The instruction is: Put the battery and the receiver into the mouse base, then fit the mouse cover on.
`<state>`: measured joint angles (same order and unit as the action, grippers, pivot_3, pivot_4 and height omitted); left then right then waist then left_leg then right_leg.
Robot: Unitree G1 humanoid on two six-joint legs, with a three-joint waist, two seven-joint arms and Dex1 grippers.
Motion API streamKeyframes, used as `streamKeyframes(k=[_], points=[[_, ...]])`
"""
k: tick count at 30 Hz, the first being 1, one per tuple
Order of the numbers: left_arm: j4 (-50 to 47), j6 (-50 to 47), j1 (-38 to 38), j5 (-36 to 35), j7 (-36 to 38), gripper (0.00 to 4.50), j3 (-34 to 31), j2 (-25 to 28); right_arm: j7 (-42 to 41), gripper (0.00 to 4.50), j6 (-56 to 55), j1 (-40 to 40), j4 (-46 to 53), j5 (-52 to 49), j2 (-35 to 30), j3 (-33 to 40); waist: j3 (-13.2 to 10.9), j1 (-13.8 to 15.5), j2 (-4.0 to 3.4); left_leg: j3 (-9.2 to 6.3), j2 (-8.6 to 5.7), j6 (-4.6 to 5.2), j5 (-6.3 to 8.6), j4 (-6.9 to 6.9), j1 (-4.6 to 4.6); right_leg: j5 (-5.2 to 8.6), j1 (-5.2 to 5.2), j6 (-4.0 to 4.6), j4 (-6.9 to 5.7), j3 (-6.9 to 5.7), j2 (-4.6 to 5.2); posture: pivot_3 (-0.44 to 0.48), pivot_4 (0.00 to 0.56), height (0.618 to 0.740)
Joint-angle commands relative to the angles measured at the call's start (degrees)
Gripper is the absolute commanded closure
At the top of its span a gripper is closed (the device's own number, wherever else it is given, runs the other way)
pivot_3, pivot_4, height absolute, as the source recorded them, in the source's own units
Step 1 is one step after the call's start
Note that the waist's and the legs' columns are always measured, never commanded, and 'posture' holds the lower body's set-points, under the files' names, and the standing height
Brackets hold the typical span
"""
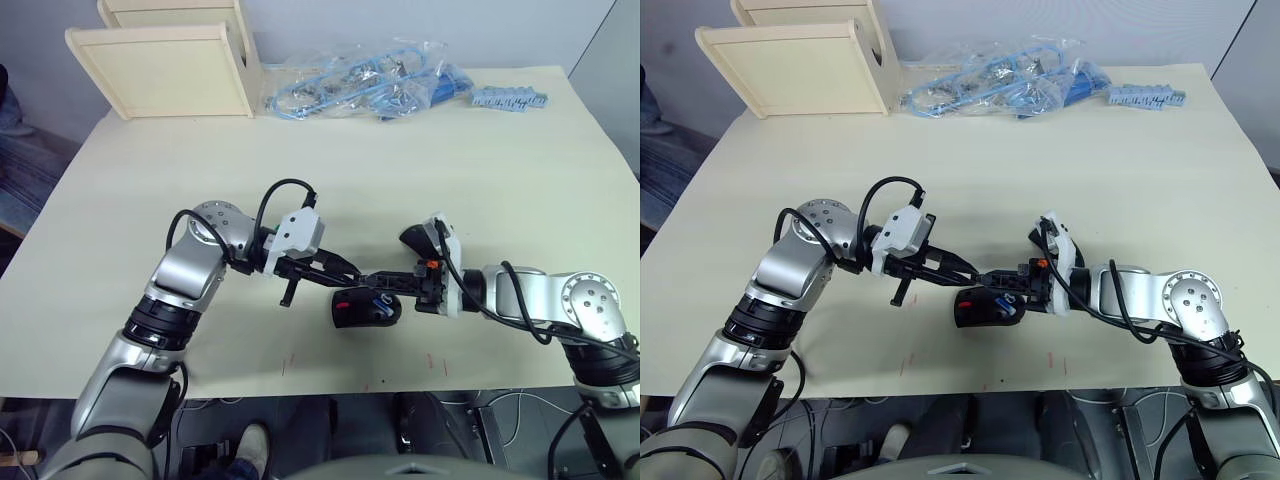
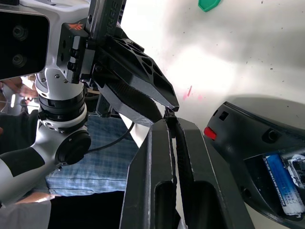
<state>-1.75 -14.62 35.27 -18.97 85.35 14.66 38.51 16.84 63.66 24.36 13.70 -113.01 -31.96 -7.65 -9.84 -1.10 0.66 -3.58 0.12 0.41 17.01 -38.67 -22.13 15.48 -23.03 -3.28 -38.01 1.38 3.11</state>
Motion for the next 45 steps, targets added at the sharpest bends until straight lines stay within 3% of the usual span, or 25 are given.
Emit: streamKeyframes(k=[1, 3, 9, 10, 18, 21, 29, 39, 45], points=[[-2.03, 0.41, -0.58, -1.14, 0.83, 3.71, -0.05, -0.14, -1.36, 4.5, -0.19, -0.38, 1.62, 0.01, -0.44, 1.18, 0.0, 0.0, 0.0, 0.0, 0.0, 0.0, 0.0, 0.0, 0.0, 0.0, 0.0, 0.0, 0.0, 0.0, 0.0, 0.0, 0.15, 0.74], [-2.0, 0.45, -0.83, -1.12, 0.78, 3.13, -0.21, 0.0, -2.34, 4.5, -0.29, -0.48, 2.04, 0.01, -0.65, 1.69, 0.0, 0.0, 0.0, 0.0, 0.0, 0.0, 0.0, 0.0, 0.0, 0.0, 0.0, 0.0, 0.0, 0.0, 0.0, 0.0, 0.15, 0.74], [-2.17, 0.69, -1.71, -1.15, 1.03, 0.27, -0.62, 0.5, -5.58, 4.5, -0.32, -0.96, 3.19, 0.01, -2.08, 2.74, 0.0, 0.02, 0.0, 0.0, 0.0, 0.0, 0.0, -0.01, 0.0, 0.0, 0.0, 0.0, -0.01, 0.0, 0.0, 0.0, 0.15, 0.74], [-2.16, 0.83, -1.93, -1.09, 1.0, 0.1, -0.68, 0.58, -6.21, 4.5, -0.3, -1.17, 3.45, 0.01, -2.51, 2.99, 0.0, 0.02, 0.0, -0.01, 0.0, 0.0, 0.0, -0.01, 0.0, 0.0, 0.0, 0.0, 0.0, 0.0, 0.0, 0.0, 0.15, 0.74], [-4.83, -0.32, -5.67, -1.51, -1.72, 0.1, -0.94, 0.06, -14.35, 4.5, -0.43, -4.35, 6.53, 0.01, -9.41, 7.33, 0.0, 0.14, 0.0, -0.01, 0.03, 0.01, 0.01, -0.01, -0.03, 0.0, 0.0, 0.0, 0.02, 0.0, 0.01, 0.0, 0.15, 0.74], [-6.59, -1.21, -7.67, -1.36, -3.45, 0.1, -0.57, -0.32, -18.41, 4.5, 0.51, -7.29, 8.67, 0.24, -15.2, 10.73, 0.0, 0.31, 0.0, -0.02, 0.02, 0.01, 0.01, -0.04, -0.04, 0.0, 0.0, -0.01, 0.0, -0.01, 0.02, 0.0, 0.15, 0.74], [-7.0, 0.21, -8.6, 3.07, -8.23, 0.1, 2.22, -2.24, -35.05, 4.5, 0.61, -14.89, 13.33, 15.56, -23.35, 17.96, 0.02, 0.39, -0.02, -0.01, 0.01, 0.01, 0.01, -0.21, -0.04, -0.02, 0.03, -0.02, -0.09, 0.0, -0.02, 0.0, 0.15, 0.74], [-5.02, 1.37, -9.8, 6.68, -11.68, 0.1, 5.0, -4.39, -51.59, 4.5, -8.06, -24.79, 20.22, 37.52, -24.1, 22.29, 0.02, 0.47, -0.02, 0.0, 0.0, 0.02, 0.01, -0.42, -0.07, -0.09, 0.05, -0.1, -0.12, 0.02, -0.04, 0.0, 0.15, 0.74], [-2.27, 3.32, -9.87, 7.79, -11.76, 0.1, 5.59, -4.74, -61.33, 4.5, -20.56, -31.15, 22.29, 50.84, -20.62, 24.82, 0.02, 0.47, -0.01, 0.03, -0.01, 0.02, 0.01, -0.49, -0.06, -0.13, 0.08, -0.15, -0.13, 0.05, -0.04, 0.0, 0.15, 0.74]])
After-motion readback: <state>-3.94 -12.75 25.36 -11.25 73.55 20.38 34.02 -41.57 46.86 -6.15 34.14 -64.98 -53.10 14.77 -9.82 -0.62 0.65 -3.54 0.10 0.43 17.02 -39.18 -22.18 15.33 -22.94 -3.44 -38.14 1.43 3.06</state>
